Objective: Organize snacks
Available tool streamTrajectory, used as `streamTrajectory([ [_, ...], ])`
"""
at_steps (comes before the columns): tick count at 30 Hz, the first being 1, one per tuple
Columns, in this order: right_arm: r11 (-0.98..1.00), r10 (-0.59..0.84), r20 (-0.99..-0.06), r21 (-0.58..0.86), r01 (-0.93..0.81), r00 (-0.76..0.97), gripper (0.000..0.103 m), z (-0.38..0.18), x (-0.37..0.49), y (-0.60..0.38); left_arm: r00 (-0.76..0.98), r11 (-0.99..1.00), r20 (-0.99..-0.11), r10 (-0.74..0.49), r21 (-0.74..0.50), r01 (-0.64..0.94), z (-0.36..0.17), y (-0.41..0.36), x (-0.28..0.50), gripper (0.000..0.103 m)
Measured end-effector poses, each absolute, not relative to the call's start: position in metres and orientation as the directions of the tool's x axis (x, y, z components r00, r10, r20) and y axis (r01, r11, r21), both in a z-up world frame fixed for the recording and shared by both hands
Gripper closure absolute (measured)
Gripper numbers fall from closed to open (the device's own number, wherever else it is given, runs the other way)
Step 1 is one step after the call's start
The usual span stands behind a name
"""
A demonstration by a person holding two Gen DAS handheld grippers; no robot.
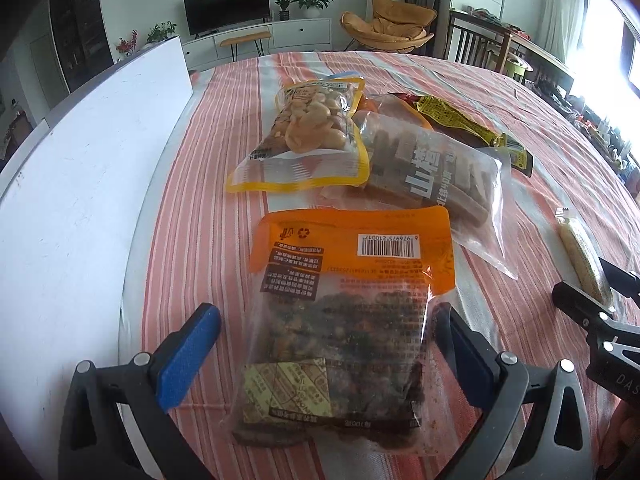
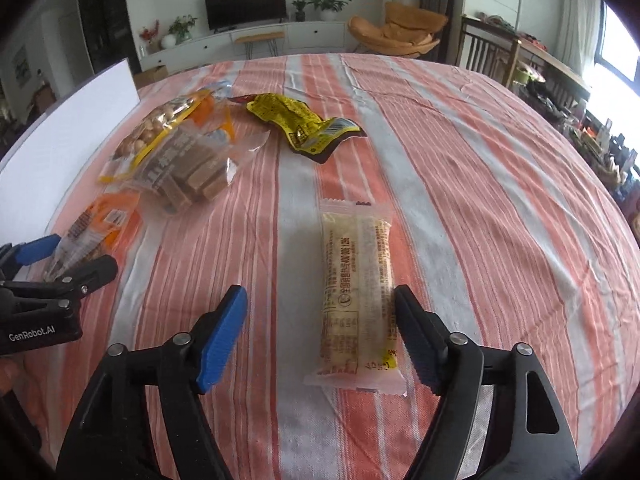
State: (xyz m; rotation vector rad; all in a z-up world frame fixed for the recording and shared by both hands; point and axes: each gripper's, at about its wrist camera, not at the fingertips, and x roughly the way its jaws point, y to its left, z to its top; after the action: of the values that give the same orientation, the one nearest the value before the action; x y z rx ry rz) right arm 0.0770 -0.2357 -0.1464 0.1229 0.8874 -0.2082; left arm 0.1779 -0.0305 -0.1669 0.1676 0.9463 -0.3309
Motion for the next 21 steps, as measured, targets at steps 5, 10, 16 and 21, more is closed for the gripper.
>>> streamTrajectory([
  [5,0.972,-0.129,-0.783,0.021,0.234,0.608,0.017,-0.1502,0.0778,-0.2389,0.539,0.937,-0.817,-0.204,-0.004,0.349,-0.1671,-0.0306,0.1781,0.000],
  [10,0.972,-0.129,-0.783,0.021,0.234,0.608,0.016,-0.1505,0.0779,-0.2391,0.539,0.937,-0.817,-0.204,-0.004,0.349,-0.1669,-0.0304,0.1778,0.000],
  [16,0.972,-0.129,-0.784,0.021,0.234,0.608,0.015,-0.1507,0.0780,-0.2392,0.539,0.937,-0.817,-0.204,-0.004,0.349,-0.1669,-0.0305,0.1777,0.000],
  [21,0.972,-0.128,-0.784,0.022,0.233,0.608,0.015,-0.1507,0.0780,-0.2394,0.539,0.937,-0.817,-0.204,-0.004,0.348,-0.1669,-0.0305,0.1777,0.000],
])
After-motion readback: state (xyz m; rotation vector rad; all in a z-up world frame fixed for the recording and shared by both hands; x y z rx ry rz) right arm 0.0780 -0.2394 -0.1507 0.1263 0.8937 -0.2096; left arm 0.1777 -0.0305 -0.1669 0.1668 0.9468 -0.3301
